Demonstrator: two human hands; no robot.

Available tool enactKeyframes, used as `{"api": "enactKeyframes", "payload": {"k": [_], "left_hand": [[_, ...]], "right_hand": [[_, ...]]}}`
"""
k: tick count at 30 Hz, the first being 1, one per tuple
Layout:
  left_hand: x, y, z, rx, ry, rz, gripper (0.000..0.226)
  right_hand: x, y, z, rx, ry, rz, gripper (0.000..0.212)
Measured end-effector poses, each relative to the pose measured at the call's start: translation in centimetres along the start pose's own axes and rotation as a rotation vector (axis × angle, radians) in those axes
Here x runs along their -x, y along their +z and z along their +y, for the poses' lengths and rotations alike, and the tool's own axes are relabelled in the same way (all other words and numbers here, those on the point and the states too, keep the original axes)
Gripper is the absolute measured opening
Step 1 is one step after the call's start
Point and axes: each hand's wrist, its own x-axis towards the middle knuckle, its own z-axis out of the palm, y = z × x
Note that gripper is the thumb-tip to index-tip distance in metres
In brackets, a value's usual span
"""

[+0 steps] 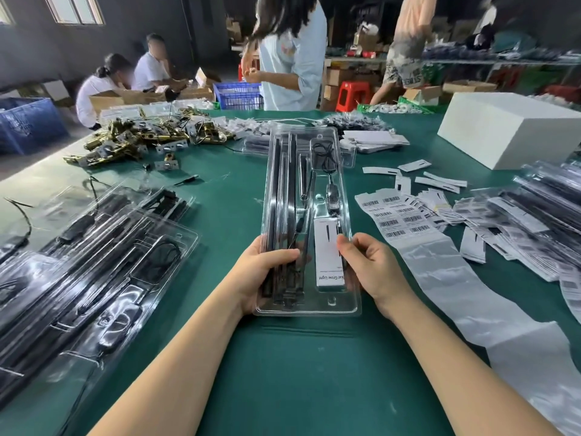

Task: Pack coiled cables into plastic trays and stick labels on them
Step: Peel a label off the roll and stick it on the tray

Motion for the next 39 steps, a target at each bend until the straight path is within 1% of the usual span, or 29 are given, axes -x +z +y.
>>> {"api": "enactKeyframes", "payload": {"k": [3, 6, 9, 10, 12, 13, 14, 16, 18, 20, 22, 25, 27, 29, 30, 32, 34, 37, 39], "left_hand": [[0.0, 0.0, 0.0, -0.019, -0.005, -0.012, 0.035], [0.2, -0.1, 0.1, -0.011, -0.025, -0.031, 0.034], [0.2, -0.4, 0.3, 0.02, -0.065, -0.038, 0.045], [0.1, -0.5, 0.3, 0.019, -0.079, -0.028, 0.05], [0.0, -0.6, 0.3, 0.022, -0.092, -0.018, 0.054], [0.0, -0.7, 0.3, 0.02, -0.094, -0.024, 0.054], [-0.1, -0.7, 0.3, 0.013, -0.098, -0.03, 0.054], [-0.2, -0.8, 0.3, 0.015, -0.118, -0.03, 0.05], [-0.2, -1.1, 0.2, 0.035, -0.134, -0.024, 0.042], [-0.2, -1.2, 0.3, 0.053, -0.153, -0.044, 0.031], [0.0, -1.1, 0.3, 0.07, -0.172, -0.053, 0.028], [0.0, -1.0, 0.4, 0.027, -0.15, -0.003, 0.04], [0.0, -1.0, 0.4, 0.021, -0.142, -0.002, 0.045], [0.0, -1.0, 0.4, 0.014, -0.143, -0.025, 0.048], [0.0, -0.9, 0.3, 0.002, -0.14, -0.033, 0.049], [0.0, -0.9, 0.3, -0.013, -0.133, -0.052, 0.052], [0.1, -0.9, 0.3, -0.026, -0.124, -0.071, 0.054], [0.1, -0.8, 0.3, -0.065, -0.103, -0.108, 0.051], [0.1, -0.9, 0.4, -0.075, -0.095, -0.097, 0.049]], "right_hand": [[-0.1, -0.2, 0.1, -0.057, 0.044, -0.035, 0.045], [0.0, -0.2, -0.2, -0.143, 0.107, -0.022, 0.04], [0.4, 0.4, -1.4, -0.395, 0.192, -0.067, 0.026], [0.6, 0.7, -1.8, -0.454, 0.212, -0.079, 0.03], [0.8, 1.2, -2.2, -0.484, 0.238, -0.102, 0.05], [0.9, 1.4, -2.2, -0.497, 0.252, -0.133, 0.061], [1.0, 1.7, -2.2, -0.527, 0.267, -0.179, 0.065], [1.1, 1.8, -2.1, -0.591, 0.292, -0.193, 0.067], [1.0, 1.8, -2.2, -0.636, 0.324, -0.123, 0.064], [0.7, 1.5, -2.2, -0.652, 0.343, -0.082, 0.057], [0.6, 1.1, -2.2, -0.661, 0.359, -0.08, 0.055], [0.8, 0.7, -2.2, -0.673, 0.366, -0.111, 0.056], [0.6, 0.4, -2.0, -0.652, 0.344, -0.128, 0.05], [0.5, -0.2, -1.9, -0.614, 0.322, -0.185, 0.044], [0.4, -0.7, -1.9, -0.602, 0.319, -0.239, 0.042], [0.3, -1.9, -1.9, -0.584, 0.336, -0.355, 0.041], [0.2, -2.8, -1.8, -0.576, 0.373, -0.439, 0.038], [0.1, -3.4, -1.1, -0.536, 0.42, -0.491, 0.042], [0.1, -3.2, -1.0, -0.501, 0.421, -0.468, 0.04]]}}
